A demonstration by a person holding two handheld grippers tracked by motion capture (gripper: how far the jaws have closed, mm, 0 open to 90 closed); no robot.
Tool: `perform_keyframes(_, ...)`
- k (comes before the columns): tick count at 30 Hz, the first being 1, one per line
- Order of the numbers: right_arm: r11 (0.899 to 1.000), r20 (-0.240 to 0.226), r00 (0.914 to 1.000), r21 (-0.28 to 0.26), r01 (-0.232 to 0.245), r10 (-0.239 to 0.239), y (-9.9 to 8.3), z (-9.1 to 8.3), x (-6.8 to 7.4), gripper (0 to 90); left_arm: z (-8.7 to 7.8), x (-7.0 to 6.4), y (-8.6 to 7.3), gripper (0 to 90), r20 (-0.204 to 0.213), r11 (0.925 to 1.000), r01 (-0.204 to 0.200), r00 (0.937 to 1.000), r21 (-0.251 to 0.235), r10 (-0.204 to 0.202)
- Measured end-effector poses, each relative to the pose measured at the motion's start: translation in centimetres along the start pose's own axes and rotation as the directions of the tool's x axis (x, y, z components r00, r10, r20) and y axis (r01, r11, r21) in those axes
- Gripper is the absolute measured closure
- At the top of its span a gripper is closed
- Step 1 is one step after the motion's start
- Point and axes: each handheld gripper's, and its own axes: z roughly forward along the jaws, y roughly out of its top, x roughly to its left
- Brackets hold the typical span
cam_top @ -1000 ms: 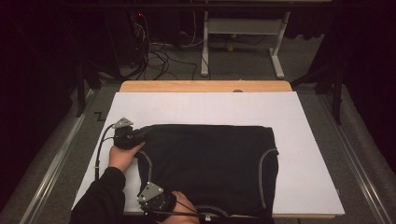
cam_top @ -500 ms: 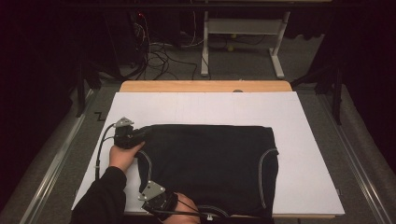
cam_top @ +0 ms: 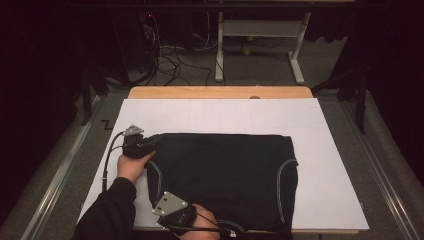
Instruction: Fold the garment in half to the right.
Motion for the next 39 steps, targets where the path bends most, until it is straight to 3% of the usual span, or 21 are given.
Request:
perform_keyframes(5, 1.0, -0.016, 0.9998, -0.029, -0.01, 0.01, 0.1, -0.4, -0.4, 77.0, -0.5, -0.8, 0.4, 72.4, -0.05, 0.998, -0.039, 0.9981, -0.05, 0.036)
perform_keyframes(8, 0.999, -0.027, 0.9994, -0.041, -0.023, 0.022, 0.1, -0.6, -0.8, 77.0, -0.8, -1.1, 0.9, 72.4, -0.05, 0.9975, -0.032, 0.9983, -0.064, 0.028)
perform_keyframes(12, 0.998, -0.019, 0.9995, -0.057, -0.026, 0.025, 0.2, -1.2, -0.9, 76.9, -1.0, -1.2, 1.6, 72.4, -0.031, 0.9993, -0.009, 0.9995, -0.037, 0.008)
perform_keyframes(14, 0.997, -0.011, 0.9995, -0.069, -0.029, 0.028, 0.3, -1.5, -0.9, 76.9, -1.3, -1.3, 1.9, 72.4, -0.036, 0.9992, -0.017, 0.9992, -0.037, 0.015)
perform_keyframes(17, 0.996, -0.003, 0.9994, -0.083, -0.033, 0.033, 0.5, -2.0, -1.2, 76.9, -1.6, -1.9, 2.3, 73.5, -0.042, 0.996, -0.047, 0.9982, -0.076, 0.044)
perform_keyframes(20, 0.995, -0.004, 0.9994, -0.094, -0.035, 0.035, 0.6, -2.4, -1.5, 76.8, -1.8, -2.0, 2.7, 73.5, -0.036, 0.9953, -0.047, 0.9984, -0.084, 0.044)
perform_keyframes(23, 0.993, -0.004, 0.999, -0.11, -0.045, 0.045, 0.7, -2.8, -1.8, 76.8, -1.8, -1.9, 3.1, 73.4, -0.017, 0.9971, -0.008, 0.9998, -0.075, 0.007)
perform_keyframes(28, 0.991, -0.006, 0.999, -0.126, -0.045, 0.045, 0.9, -3.5, -2.1, 76.8, -2.0, -2.3, 3.8, 73.5, -0.024, 0.9974, -0.018, 0.9996, -0.069, 0.017)
perform_keyframes(30, 0.991, -0.015, 0.9984, -0.124, -0.056, 0.055, 0.9, -3.6, -2.2, 76.7, -2.0, -2.1, 4.1, 73.6, 0.012, 0.9982, 0.012, 0.9999, -0.059, -0.011)
perform_keyframes(32, 0.991, -0.014, 0.9987, -0.121, -0.05, 0.049, 1.0, -3.6, -2.1, 76.8, -2.1, -2.1, 4.4, 73.5, -0.007, 0.9985, -0.002, 1.0, -0.055, 0.001)
perform_keyframes(39, 0.99, -0.014, 0.9994, -0.135, -0.034, 0.032, 1.8, -3.4, -1.7, 76.7, -2.8, -1.2, 4.8, 73.5, 0.002, 0.9974, 0.044, 0.999, -0.056, -0.044)
